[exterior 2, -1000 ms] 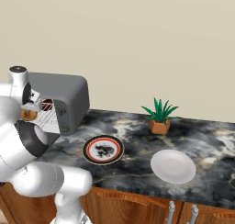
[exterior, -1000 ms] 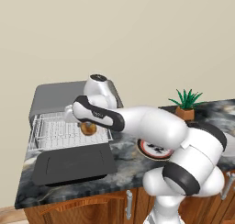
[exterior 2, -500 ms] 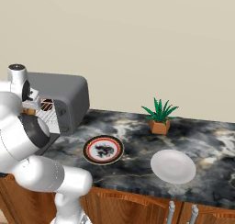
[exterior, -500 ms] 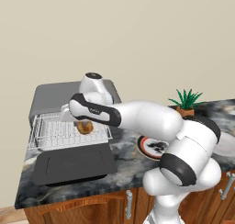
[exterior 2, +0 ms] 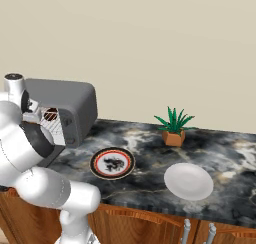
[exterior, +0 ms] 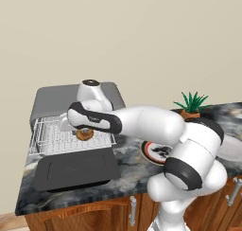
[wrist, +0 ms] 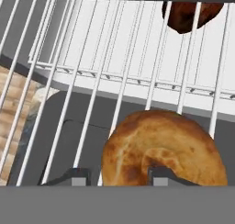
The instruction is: Open the toaster oven door. Place the bread on the top rack in the toaster oven and place the steak on the bottom rack.
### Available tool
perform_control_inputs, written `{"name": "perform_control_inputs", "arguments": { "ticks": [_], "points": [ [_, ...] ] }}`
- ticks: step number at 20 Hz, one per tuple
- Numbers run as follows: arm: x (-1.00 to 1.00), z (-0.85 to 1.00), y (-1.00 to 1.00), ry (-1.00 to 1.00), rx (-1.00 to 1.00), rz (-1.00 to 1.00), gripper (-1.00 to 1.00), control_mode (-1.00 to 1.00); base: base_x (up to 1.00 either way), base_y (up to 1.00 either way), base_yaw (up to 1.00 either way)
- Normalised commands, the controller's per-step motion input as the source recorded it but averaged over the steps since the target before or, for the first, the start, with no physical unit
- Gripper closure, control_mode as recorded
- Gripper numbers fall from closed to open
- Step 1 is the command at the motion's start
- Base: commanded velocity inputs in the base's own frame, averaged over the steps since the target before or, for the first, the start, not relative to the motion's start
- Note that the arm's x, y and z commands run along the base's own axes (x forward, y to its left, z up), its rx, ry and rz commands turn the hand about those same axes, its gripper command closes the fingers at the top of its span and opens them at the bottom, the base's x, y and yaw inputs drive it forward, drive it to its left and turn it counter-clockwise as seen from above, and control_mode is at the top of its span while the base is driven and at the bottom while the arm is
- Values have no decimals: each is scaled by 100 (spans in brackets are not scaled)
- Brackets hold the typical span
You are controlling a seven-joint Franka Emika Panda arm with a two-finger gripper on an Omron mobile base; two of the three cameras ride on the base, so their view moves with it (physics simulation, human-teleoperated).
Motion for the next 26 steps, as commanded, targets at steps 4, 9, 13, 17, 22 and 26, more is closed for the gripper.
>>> {"name": "perform_control_inputs", "arguments": {
  "ticks": [4,9,13,17,22,26],
  "points": [
    [-7,-4,0,-4,0,1,-100,-100,0,0,0],
    [-3,7,0,-5,0,2,-100,-100,0,0,0],
    [-7,30,8,-3,0,2,-100,-100,0,0,0],
    [-21,30,4,-4,0,1,-100,-100,0,0,0],
    [-47,-2,3,0,-1,0,-100,-100,0,0,0],
    [-49,-22,0,0,0,-10,-100,-100,0,0,0]
  ]
}}
